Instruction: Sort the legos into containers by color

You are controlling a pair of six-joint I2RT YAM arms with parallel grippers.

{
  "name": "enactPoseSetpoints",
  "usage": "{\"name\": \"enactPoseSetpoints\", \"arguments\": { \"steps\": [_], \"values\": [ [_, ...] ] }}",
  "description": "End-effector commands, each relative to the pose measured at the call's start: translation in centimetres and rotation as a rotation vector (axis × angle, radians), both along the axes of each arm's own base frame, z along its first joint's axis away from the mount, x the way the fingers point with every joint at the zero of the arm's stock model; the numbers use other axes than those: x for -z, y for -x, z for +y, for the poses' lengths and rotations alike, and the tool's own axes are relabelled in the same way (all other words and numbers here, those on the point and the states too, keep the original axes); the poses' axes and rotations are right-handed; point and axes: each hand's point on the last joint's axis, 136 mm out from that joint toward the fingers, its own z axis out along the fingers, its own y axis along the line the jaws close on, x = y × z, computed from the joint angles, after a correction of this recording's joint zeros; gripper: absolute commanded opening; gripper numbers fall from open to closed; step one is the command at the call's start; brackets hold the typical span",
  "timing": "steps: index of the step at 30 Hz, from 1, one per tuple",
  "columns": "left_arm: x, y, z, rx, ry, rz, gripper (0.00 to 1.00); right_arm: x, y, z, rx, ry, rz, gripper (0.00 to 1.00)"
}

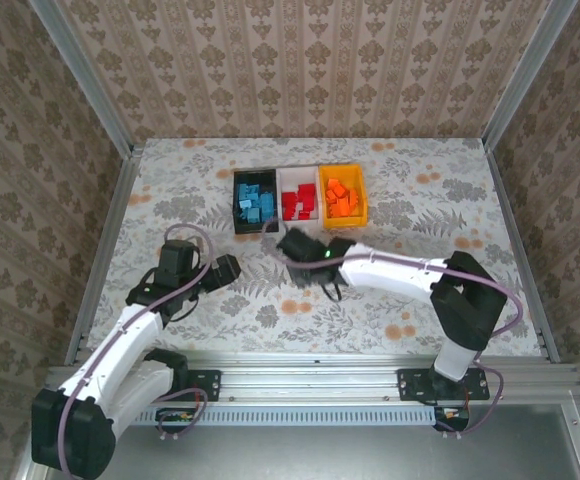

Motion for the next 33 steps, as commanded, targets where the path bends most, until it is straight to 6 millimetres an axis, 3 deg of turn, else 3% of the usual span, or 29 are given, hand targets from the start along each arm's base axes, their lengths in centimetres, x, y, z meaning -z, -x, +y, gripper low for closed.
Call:
{"name": "enactPoseSetpoints", "arguments": {
  "steps": [1,4,8,12,16,21,24,28,29,30,32,33],
  "values": [
    [0.3,0.2,0.0,-0.029,0.046,0.001,1.0,-2.5,-6.9,-1.4,0.048,0.048,-0.096,0.28],
    [1.1,0.6,0.2,-0.046,0.061,0.02,1.0,-2.5,-12.3,-2.1,0.062,0.078,-0.091,0.28],
    [2.2,1.1,0.5,-0.062,0.065,0.039,1.0,-2.1,-17.0,-1.4,0.016,0.11,-0.067,0.31],
    [1.9,1.1,0.4,-0.057,0.074,0.035,1.0,-1.5,-19.8,-1.1,0.03,0.113,-0.056,0.35],
    [1.1,1.0,0.3,-0.042,0.068,0.023,1.0,-2.5,-20.7,-1.1,0.053,0.096,-0.073,0.51],
    [-0.5,0.5,0.6,-0.036,0.048,-0.011,1.0,-7.5,-19.5,0.0,0.036,0.025,-0.16,0.62],
    [-2.4,-0.2,1.1,-0.057,0.029,-0.05,1.0,-12.1,-17.3,0.5,0.021,-0.034,-0.251,0.66],
    [-7.3,-1.3,2.8,-0.119,-0.047,-0.137,1.0,-17.5,-11.1,0.8,-0.05,-0.157,-0.431,0.77],
    [-8.2,-1.4,3.6,-0.161,-0.072,-0.148,1.0,-18.1,-9.2,0.4,-0.069,-0.166,-0.468,0.83],
    [-8.6,-1.4,4.4,-0.214,-0.077,-0.152,1.0,-19.2,-7.7,0.2,-0.089,-0.166,-0.528,0.99],
    [-8.7,-1.2,6.7,-0.376,-0.087,-0.157,1.0,-20.5,-4.9,-1.3,-0.078,-0.01,-0.7,1.0],
    [-8.6,-0.8,7.7,-0.441,-0.092,-0.161,1.0,-21.2,-4.3,-2.9,0.018,0.066,-0.789,1.0]
  ]
}}
